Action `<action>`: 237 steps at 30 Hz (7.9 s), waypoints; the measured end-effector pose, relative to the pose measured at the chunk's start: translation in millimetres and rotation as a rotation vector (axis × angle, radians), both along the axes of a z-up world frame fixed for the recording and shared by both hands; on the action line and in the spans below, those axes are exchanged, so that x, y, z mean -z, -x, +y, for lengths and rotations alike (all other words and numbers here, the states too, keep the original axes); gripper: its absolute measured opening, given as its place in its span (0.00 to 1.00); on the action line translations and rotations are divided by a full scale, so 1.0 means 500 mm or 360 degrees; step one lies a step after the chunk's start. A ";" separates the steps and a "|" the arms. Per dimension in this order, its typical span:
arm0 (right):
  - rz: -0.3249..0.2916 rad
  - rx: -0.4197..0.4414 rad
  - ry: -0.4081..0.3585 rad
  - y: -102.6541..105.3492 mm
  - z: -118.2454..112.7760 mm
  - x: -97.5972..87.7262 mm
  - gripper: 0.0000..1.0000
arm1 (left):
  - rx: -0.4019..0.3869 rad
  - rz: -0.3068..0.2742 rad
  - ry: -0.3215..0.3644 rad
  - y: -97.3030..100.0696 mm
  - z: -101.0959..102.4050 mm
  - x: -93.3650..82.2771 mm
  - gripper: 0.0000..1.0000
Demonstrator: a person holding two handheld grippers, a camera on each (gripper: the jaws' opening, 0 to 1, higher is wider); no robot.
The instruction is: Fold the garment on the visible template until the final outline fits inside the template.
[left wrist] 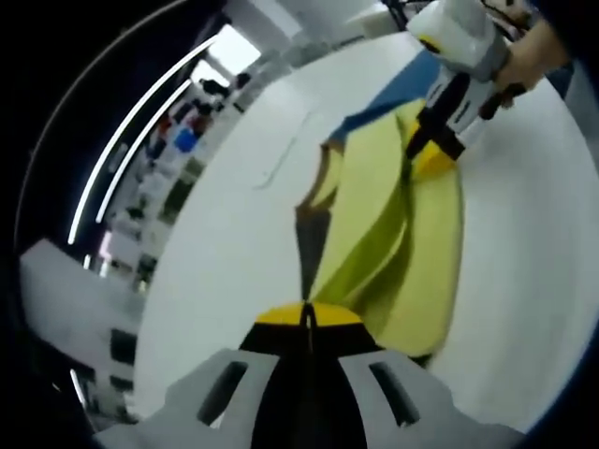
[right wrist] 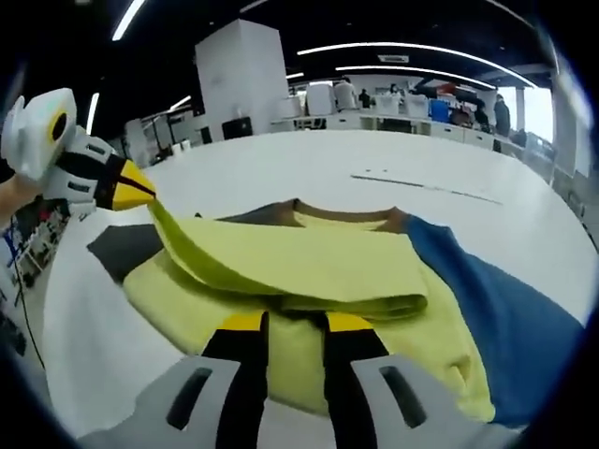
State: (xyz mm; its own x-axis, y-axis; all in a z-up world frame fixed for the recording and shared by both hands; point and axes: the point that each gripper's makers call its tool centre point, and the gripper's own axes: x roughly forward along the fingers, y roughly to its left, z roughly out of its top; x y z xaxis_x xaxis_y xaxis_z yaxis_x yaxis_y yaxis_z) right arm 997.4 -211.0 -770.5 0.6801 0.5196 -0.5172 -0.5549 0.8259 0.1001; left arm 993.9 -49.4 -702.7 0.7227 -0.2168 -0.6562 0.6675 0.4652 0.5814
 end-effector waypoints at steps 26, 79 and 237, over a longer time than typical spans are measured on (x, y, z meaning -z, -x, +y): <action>-0.0027 -0.0067 0.0037 -0.007 -0.030 -0.017 0.01 | -0.0025 0.0059 0.0011 0.017 0.007 0.019 0.00; -0.0118 -0.0130 0.0287 0.043 -0.206 -0.066 0.01 | -0.0011 0.0195 0.0017 0.119 0.020 0.072 0.00; 0.0033 -0.0245 0.0405 0.378 -0.361 -0.097 0.01 | -0.0182 0.0558 0.0282 0.459 -0.004 0.079 0.00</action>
